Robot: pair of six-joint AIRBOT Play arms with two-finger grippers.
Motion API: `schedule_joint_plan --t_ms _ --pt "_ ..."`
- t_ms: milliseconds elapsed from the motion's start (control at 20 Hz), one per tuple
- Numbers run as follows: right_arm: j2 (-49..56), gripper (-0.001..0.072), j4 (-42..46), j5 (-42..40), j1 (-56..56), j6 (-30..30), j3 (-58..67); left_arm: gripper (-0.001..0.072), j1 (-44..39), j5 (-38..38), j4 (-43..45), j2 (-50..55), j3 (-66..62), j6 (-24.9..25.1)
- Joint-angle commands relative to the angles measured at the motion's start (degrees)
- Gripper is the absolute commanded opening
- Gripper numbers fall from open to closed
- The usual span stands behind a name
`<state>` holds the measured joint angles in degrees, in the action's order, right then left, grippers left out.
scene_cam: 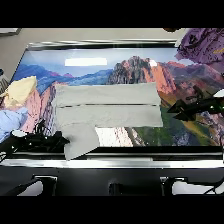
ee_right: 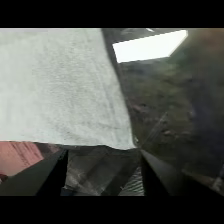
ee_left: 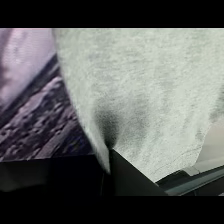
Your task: Fold the clothes and pants, and hang the long-sleeved shirts on hangers.
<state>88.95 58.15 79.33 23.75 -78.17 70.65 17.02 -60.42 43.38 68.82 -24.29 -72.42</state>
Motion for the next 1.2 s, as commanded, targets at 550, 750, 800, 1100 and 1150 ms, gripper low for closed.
schedule_joint_plan --t_ms 550,750,800,1100,1150 --pt "2.2 0.0371 -8.0 -12.2 -3.7 6.3 -15.8 0.0023 -0.2 -2.0 -0.4 0.2 0.0 -0.2" --pt "1.6 0.0036 -8.0 -17.0 -6.8 5.2 -15.6 0.0021 -0.1 -3.3 0.1 -0.8 -2.5 -0.5" --pt "0.9 0.0035 -7.9 -16.9 -6.9 4.5 -15.6 0.0021 0.4 -3.7 1.2 -1.6 -4.0 -2.6" --pt "-10.8 0.0035 6.8 -7.4 -6.9 -8.2 -15.6 0.0020 3.5 -13.9 17.2 -17.3 -8.7 -15.1" --pt "-13.5 0.0035 9.7 -4.7 -6.9 -9.8 -15.6 0.0020 3.6 -16.6 19.4 -21.5 -8.7 -16.4"
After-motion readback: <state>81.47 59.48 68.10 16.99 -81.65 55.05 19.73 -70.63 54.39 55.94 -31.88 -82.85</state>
